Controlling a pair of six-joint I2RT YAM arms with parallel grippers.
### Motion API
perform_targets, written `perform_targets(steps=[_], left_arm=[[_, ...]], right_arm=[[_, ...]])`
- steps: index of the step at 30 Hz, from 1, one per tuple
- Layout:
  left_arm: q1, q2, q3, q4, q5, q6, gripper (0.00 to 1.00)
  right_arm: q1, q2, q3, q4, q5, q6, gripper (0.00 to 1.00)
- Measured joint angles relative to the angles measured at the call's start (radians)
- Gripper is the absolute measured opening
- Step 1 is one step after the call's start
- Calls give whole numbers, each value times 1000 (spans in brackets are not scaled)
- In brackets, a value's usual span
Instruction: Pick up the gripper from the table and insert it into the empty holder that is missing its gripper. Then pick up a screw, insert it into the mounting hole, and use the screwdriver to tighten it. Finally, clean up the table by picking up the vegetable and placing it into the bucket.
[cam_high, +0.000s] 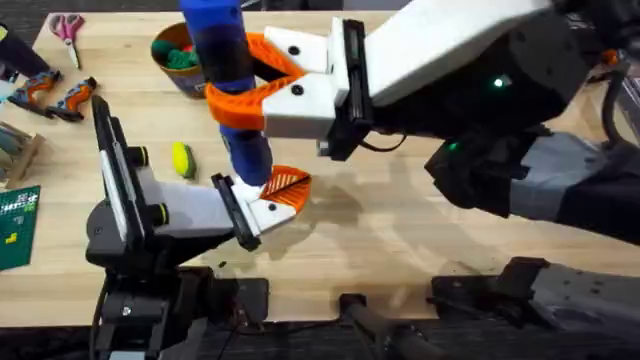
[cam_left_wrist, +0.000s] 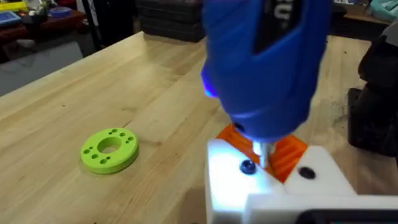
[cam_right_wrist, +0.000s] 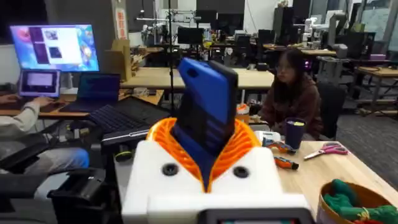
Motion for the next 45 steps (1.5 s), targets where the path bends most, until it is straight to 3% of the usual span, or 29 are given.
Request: perform_targets(steps=[45], left_arm=[[0,0,0,0,0,0,4]], right_arm=[[0,0,0,-2,0,-45,27]])
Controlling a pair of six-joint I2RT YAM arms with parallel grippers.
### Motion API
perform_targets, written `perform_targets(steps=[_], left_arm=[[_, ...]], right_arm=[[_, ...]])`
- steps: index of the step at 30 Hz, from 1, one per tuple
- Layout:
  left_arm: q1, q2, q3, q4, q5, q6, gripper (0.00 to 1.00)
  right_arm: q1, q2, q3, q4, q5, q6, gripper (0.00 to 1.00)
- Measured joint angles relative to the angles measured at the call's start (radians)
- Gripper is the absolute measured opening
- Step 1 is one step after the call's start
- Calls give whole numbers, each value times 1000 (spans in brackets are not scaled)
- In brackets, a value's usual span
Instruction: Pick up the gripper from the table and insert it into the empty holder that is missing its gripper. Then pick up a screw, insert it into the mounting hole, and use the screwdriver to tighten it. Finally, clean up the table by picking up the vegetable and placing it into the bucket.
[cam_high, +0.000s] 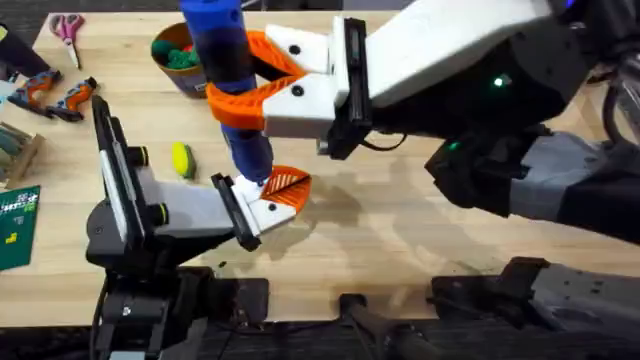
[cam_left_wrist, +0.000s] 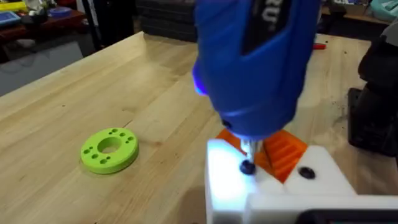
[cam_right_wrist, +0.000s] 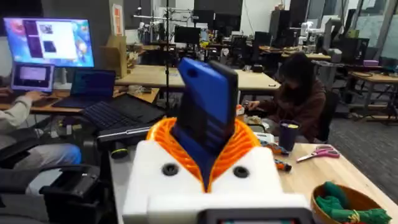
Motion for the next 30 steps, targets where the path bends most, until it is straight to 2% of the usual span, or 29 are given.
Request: perform_targets(steps=[30], left_arm=[[0,0,0,0,0,-3,4]], right_arm=[[0,13,0,3,0,-3,27]])
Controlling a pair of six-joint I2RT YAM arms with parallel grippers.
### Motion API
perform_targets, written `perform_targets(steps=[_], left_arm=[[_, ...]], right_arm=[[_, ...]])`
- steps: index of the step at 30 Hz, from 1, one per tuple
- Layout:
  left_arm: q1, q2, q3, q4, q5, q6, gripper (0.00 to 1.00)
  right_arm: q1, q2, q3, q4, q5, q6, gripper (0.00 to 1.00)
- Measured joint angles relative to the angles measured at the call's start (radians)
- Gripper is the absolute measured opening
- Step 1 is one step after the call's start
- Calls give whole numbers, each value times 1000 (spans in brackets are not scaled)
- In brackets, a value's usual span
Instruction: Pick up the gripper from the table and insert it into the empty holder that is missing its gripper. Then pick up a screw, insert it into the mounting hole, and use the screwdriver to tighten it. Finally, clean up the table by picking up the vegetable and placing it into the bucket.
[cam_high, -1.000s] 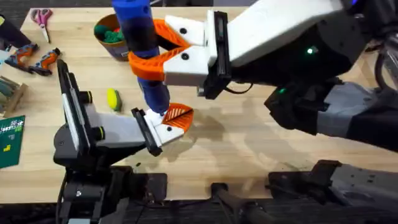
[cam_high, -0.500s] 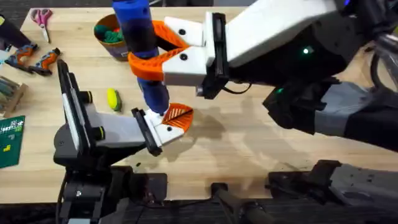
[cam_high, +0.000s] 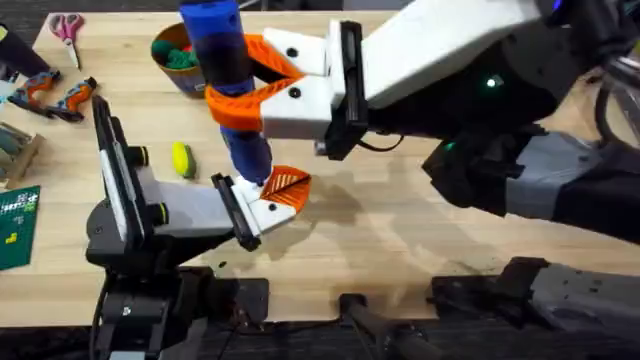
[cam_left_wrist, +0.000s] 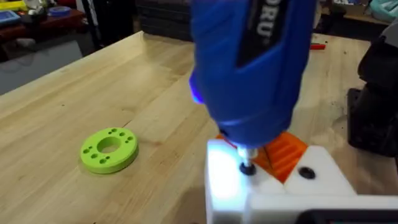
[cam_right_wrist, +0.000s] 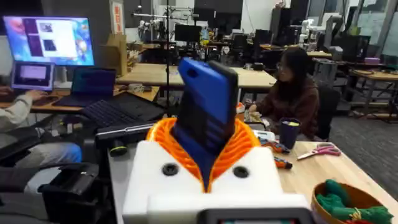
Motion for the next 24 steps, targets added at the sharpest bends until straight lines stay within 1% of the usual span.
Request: perform_targets(steps=[6,11,15,18,19,22,24], left_arm=[[0,0,0,0,0,0,4],[0,0,0,0,0,0,4],[0,0,0,0,0,0,4],[0,0,0,0,0,0,4],[0,0,0,0,0,0,4],[0,0,0,0,0,1,4],[0,0,0,0,0,1,4]], right_arm=[[0,0,0,10,0,0,27],[0,4,0,89,-1,12,27],[0,4,27,48,-8,25,27],[0,4,97,-66,-20,23,27],[-7,4,200,-261,-48,-13,27],[-23,4,298,-500,-73,-82,27],[-44,4,360,-699,-78,-157,27]])
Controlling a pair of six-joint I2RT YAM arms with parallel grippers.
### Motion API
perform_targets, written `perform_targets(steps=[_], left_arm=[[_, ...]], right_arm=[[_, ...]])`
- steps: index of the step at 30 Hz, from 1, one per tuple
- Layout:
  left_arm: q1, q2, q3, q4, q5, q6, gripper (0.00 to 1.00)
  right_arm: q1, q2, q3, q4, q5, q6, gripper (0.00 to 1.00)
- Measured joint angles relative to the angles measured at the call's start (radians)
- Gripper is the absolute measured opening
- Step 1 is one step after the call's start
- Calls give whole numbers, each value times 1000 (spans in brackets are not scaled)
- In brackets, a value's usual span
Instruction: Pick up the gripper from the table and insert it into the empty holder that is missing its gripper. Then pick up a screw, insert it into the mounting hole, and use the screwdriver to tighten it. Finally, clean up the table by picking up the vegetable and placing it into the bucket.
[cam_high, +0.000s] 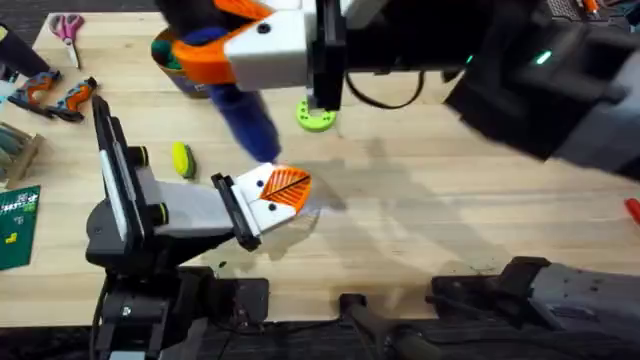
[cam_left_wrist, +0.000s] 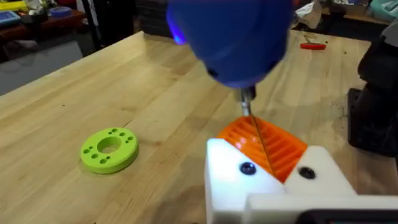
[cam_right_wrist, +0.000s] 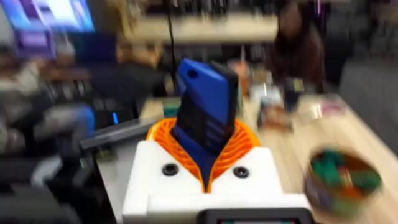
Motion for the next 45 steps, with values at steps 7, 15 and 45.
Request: perform_targets(steps=[7,15,45], left_arm=[[0,0,0,0,0,0,4],[0,0,0,0,0,2,4],[0,0,0,0,0,2,4]], right_arm=[[-115,0,75,-440,129,-272,27],[-235,3,80,-663,365,-597,27],[-492,498,86,-590,675,-1504,27]])
